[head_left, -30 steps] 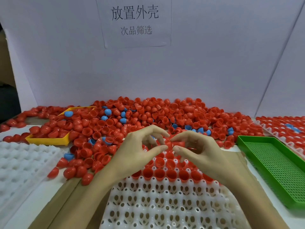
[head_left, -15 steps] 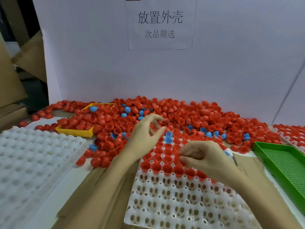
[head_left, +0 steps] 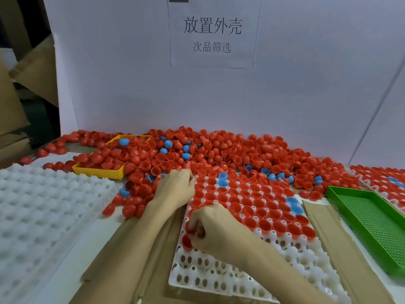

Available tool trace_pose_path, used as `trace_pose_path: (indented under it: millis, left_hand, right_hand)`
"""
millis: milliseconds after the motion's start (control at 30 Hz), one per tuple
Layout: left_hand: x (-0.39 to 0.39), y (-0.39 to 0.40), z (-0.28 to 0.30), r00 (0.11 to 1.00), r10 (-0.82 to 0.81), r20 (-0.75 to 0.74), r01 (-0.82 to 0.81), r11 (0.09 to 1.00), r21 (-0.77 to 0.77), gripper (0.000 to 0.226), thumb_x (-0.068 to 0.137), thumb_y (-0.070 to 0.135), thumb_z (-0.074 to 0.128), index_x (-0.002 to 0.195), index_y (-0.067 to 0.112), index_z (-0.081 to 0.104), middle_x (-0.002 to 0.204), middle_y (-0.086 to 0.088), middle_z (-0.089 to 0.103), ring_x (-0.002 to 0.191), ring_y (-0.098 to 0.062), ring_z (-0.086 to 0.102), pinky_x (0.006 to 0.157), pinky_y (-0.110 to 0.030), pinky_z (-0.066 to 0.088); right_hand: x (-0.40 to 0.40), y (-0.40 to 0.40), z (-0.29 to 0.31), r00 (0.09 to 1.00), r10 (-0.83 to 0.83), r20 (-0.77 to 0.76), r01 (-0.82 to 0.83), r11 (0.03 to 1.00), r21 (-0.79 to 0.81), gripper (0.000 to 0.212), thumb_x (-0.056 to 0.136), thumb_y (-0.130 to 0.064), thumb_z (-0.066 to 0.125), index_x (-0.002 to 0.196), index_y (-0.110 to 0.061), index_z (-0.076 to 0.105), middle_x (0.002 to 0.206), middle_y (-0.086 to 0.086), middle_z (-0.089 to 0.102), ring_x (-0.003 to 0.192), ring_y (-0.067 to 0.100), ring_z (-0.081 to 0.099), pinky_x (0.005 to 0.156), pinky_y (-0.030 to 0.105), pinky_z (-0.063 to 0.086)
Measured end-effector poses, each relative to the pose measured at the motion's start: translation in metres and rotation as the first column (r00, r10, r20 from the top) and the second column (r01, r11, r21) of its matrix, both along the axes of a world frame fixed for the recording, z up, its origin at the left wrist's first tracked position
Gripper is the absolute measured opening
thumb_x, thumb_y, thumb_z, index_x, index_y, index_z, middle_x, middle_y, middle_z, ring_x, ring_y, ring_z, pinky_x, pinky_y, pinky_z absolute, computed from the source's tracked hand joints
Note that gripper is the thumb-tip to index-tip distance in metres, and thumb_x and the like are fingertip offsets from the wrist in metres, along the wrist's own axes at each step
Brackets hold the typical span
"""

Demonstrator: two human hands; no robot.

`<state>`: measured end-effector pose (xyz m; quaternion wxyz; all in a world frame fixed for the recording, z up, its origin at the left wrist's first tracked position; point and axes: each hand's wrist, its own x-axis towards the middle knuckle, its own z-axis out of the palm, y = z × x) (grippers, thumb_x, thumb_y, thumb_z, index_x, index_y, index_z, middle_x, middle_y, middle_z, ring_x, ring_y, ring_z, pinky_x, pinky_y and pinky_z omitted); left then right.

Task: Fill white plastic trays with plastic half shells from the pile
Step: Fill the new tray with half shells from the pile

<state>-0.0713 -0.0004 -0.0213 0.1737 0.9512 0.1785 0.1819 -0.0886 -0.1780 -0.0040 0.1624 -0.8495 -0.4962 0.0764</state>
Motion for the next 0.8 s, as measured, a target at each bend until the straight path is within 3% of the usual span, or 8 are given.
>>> trace_pose_path:
  millis: [100, 200, 300, 367, 533, 667, 733, 800]
  left_hand:
    - [0.002, -0.002, -0.001, 0.999, -0.032, 0.019, 0.033, 0.998, -0.061, 0.023, 0.104, 0.033, 0.053, 0.116, 0.020, 0.068, 0.097, 0.000, 0.072, 0.088, -0.019, 0.067, 0.071, -0.035, 0.053]
    - [0.003, -0.005, -0.003, 0.999, -0.051, 0.015, 0.052, 0.996, -0.066, 0.021, 0.104, 0.032, 0.053, 0.116, 0.022, 0.067, 0.095, 0.002, 0.073, 0.088, -0.018, 0.068, 0.072, -0.035, 0.055]
    - [0.005, -0.001, -0.007, 0.998, -0.049, 0.027, 0.050, 0.998, -0.026, 0.020, 0.104, 0.034, 0.052, 0.113, 0.024, 0.066, 0.086, 0.005, 0.069, 0.081, -0.017, 0.066, 0.065, -0.034, 0.051]
    - [0.006, 0.001, -0.009, 0.999, -0.038, 0.037, 0.037, 0.999, 0.004, 0.019, 0.104, 0.034, 0.051, 0.111, 0.025, 0.067, 0.079, 0.007, 0.066, 0.074, -0.014, 0.064, 0.060, -0.032, 0.047]
    - [0.008, 0.002, -0.007, 0.997, -0.005, 0.073, 0.003, 1.000, 0.026, 0.016, 0.104, 0.032, 0.051, 0.107, 0.026, 0.066, 0.084, 0.006, 0.067, 0.073, -0.015, 0.064, 0.059, -0.031, 0.049]
    - [0.007, -0.003, -0.008, 0.993, -0.017, 0.114, 0.008, 0.997, 0.078, 0.017, 0.104, 0.030, 0.051, 0.108, 0.023, 0.066, 0.094, 0.007, 0.069, 0.075, -0.011, 0.061, 0.057, -0.024, 0.040]
    - [0.007, -0.005, -0.007, 0.990, -0.025, 0.136, 0.013, 0.996, 0.088, 0.017, 0.104, 0.028, 0.049, 0.108, 0.022, 0.065, 0.101, 0.006, 0.068, 0.081, -0.012, 0.062, 0.063, -0.026, 0.043]
    - [0.007, -0.006, -0.006, 0.988, -0.028, 0.154, 0.014, 0.996, 0.092, 0.017, 0.105, 0.027, 0.048, 0.107, 0.021, 0.064, 0.102, 0.006, 0.066, 0.084, -0.013, 0.062, 0.065, -0.027, 0.044]
  right_hand:
    - [0.005, 0.000, 0.002, 1.000, 0.022, 0.021, -0.022, 1.000, -0.007, 0.013, 0.093, -0.009, 0.067, 0.095, 0.002, 0.073, 0.084, 0.014, 0.073, 0.076, 0.026, 0.065, 0.072, 0.035, 0.057]
    - [0.014, -0.009, 0.008, 0.995, 0.044, -0.084, -0.040, 0.998, 0.055, 0.018, 0.099, -0.024, 0.072, 0.107, -0.009, 0.075, 0.079, -0.002, 0.072, 0.062, 0.005, 0.061, 0.060, 0.016, 0.052]
    - [0.030, -0.027, 0.016, 0.987, 0.025, -0.161, 0.013, 0.973, 0.231, 0.019, 0.102, -0.037, 0.066, 0.107, -0.020, 0.072, 0.064, -0.014, 0.065, 0.052, 0.000, 0.058, 0.053, 0.014, 0.046]
    - [0.052, -0.042, 0.020, 0.989, -0.041, -0.141, 0.084, 0.947, 0.310, 0.017, 0.104, -0.040, 0.062, 0.105, -0.025, 0.071, 0.067, -0.012, 0.069, 0.052, 0.003, 0.059, 0.052, 0.016, 0.048]
    - [0.142, -0.069, 0.023, 0.941, -0.338, -0.017, 0.311, 0.844, 0.437, 0.011, 0.104, -0.020, 0.064, 0.113, -0.023, 0.067, 0.091, -0.009, 0.069, 0.079, 0.005, 0.066, 0.074, 0.020, 0.054]
    - [0.209, -0.070, 0.014, 0.880, -0.459, 0.121, 0.400, 0.855, 0.331, 0.041, 0.101, -0.012, 0.064, 0.141, -0.019, 0.059, 0.132, 0.009, 0.060, 0.114, 0.025, 0.063, 0.104, 0.043, 0.051]
    - [0.229, -0.066, 0.009, 0.867, -0.466, 0.175, 0.415, 0.871, 0.262, 0.048, 0.100, -0.012, 0.066, 0.145, -0.023, 0.057, 0.143, 0.009, 0.054, 0.127, 0.028, 0.057, 0.109, 0.044, 0.048]
    - [0.241, -0.061, 0.005, 0.849, -0.471, 0.241, 0.442, 0.882, 0.167, 0.049, 0.099, -0.013, 0.068, 0.146, -0.024, 0.058, 0.142, 0.009, 0.054, 0.129, 0.031, 0.054, 0.106, 0.046, 0.050]
